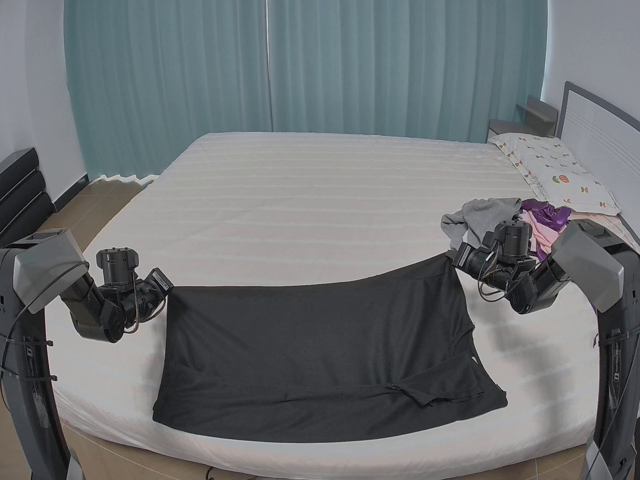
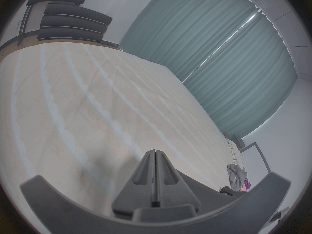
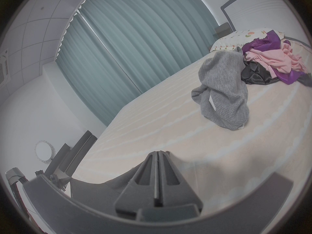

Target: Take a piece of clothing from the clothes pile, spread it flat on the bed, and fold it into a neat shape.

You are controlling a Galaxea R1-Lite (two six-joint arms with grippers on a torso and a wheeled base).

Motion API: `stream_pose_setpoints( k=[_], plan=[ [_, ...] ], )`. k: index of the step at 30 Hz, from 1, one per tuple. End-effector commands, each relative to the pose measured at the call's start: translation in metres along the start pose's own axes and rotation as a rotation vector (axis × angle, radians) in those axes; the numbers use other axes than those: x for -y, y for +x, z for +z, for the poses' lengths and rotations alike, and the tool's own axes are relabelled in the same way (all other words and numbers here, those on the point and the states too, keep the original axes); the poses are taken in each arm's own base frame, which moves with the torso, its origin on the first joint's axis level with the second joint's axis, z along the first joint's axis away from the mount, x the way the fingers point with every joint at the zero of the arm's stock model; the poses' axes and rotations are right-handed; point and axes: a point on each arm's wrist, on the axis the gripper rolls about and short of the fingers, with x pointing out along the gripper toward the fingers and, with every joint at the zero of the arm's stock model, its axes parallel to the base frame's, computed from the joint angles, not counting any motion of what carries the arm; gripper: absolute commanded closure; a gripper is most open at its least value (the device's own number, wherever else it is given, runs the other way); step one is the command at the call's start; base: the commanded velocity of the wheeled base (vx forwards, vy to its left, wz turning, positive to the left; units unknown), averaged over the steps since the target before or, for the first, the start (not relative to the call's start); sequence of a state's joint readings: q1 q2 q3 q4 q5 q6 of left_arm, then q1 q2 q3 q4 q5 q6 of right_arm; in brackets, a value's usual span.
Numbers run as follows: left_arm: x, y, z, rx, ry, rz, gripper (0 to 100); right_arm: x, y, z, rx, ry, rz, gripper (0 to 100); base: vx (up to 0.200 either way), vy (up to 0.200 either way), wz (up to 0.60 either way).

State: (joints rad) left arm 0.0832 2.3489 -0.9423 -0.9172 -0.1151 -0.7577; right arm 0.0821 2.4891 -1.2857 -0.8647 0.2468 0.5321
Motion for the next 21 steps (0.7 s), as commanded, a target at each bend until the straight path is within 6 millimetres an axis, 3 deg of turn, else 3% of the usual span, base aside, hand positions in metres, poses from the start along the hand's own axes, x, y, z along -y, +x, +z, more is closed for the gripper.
stream_pose_setpoints(
  k=[1,21],
  plan=[
    [0.002,-0.004,0.002,0.010,0.002,-0.005,100,-0.006,-0.004,0.004,0.011,-0.005,0.007,100,0.000,0.000,0.00],
    [0.004,-0.007,0.005,0.027,0.006,-0.020,100,-0.006,-0.014,0.004,0.001,0.001,-0.007,100,0.000,0.000,0.00]
  ],
)
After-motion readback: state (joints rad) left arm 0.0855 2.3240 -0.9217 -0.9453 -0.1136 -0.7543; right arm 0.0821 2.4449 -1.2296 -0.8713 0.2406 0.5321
